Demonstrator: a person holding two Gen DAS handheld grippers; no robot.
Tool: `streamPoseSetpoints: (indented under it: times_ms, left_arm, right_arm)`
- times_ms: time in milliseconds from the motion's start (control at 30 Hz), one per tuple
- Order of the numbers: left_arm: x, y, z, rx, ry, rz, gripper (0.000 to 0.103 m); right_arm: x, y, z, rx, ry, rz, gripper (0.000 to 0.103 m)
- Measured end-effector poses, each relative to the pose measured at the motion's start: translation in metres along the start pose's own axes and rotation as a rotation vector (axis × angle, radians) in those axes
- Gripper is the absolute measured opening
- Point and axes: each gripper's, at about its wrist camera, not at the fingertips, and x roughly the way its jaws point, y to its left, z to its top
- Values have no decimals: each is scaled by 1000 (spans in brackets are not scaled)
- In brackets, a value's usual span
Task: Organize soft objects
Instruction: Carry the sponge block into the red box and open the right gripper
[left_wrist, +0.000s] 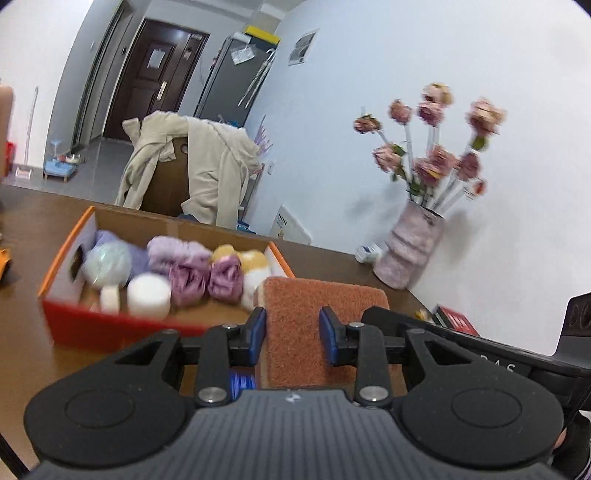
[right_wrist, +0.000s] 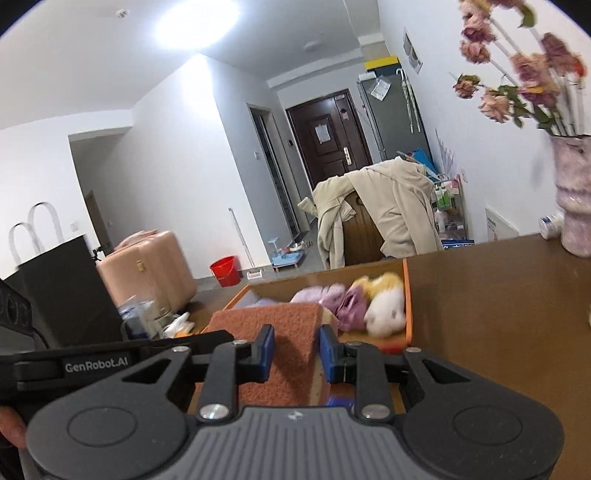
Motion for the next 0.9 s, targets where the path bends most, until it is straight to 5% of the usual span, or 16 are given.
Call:
streamPoseSetpoints:
  times_ms: [167, 367, 600, 700, 900]
  left_arm:
    - [84, 39, 27, -101, 108, 26, 32]
    - [147, 70, 20, -136, 210, 49, 32]
    - [174, 72, 4, -124, 304, 28, 32]
    - [176, 68, 2, -105, 308, 37, 33]
    - [155, 56, 15, -48, 284, 51, 38]
  right_arm:
    - [90, -48, 41, 75, 127, 0, 24]
    - [161, -76, 37, 93, 249, -61, 24]
    - [170, -80, 22, 68, 329, -160, 29]
    - [163, -77, 26, 68, 317, -148, 38]
    - [143, -69, 44, 59, 257, -151, 39]
